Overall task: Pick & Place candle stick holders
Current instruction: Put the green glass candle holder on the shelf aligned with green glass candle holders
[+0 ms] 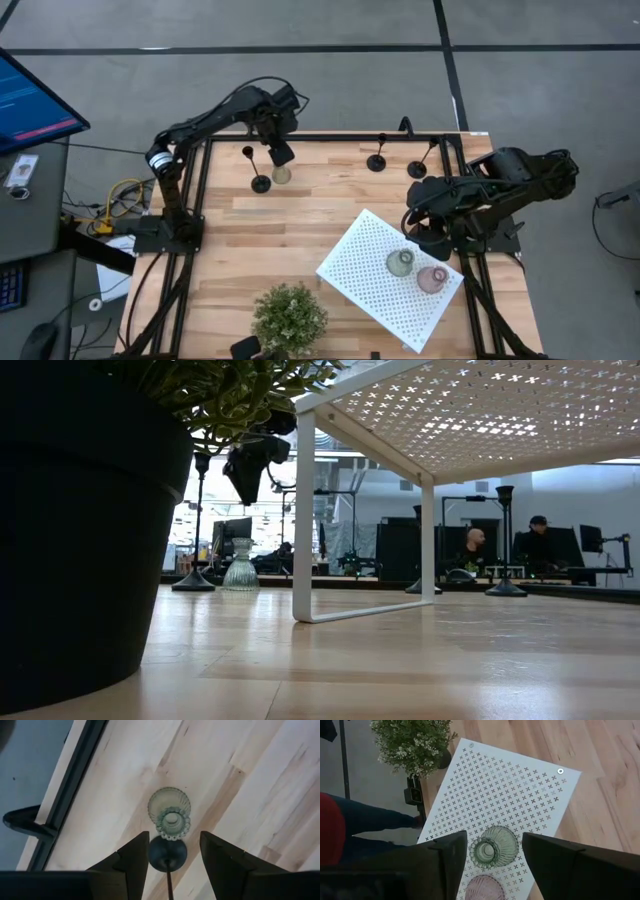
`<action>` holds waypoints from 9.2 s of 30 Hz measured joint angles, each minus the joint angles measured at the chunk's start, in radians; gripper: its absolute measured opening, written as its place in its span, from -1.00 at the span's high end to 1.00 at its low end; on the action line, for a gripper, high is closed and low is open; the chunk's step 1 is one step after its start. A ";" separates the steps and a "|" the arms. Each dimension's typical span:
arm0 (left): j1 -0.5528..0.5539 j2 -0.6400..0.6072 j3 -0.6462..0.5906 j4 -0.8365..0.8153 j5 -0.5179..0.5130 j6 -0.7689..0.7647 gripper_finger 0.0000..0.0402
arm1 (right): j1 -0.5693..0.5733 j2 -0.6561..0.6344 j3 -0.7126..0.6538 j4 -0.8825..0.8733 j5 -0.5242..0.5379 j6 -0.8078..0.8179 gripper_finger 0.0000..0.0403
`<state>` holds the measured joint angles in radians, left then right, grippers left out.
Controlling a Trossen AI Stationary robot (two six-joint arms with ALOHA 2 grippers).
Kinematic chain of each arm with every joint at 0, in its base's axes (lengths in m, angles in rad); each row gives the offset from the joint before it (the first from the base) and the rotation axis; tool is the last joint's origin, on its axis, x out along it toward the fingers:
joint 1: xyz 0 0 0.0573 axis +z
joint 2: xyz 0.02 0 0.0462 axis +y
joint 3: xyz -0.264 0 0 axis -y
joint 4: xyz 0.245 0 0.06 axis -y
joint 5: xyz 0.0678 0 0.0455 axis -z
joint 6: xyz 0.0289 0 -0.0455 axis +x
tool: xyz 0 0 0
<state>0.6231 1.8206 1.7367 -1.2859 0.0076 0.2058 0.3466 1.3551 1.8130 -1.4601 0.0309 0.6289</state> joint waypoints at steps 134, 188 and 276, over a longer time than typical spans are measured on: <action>-0.396 -0.517 -0.291 0.574 0.191 -0.844 0.87 | -0.231 0.357 -0.001 0.778 0.411 -0.711 -0.49; -0.396 -0.513 -0.288 0.682 0.180 -0.871 -0.10 | -0.261 0.392 -0.003 0.715 0.502 -0.658 0.45; -0.393 -0.742 -0.291 0.842 -0.090 -0.917 -0.12 | -0.637 -0.135 -1.360 2.116 -0.977 -0.707 0.45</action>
<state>0.2298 1.0782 1.4460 -0.4435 -0.0822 -0.7116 -0.2905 1.2204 0.4526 0.6558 -0.9466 -0.0784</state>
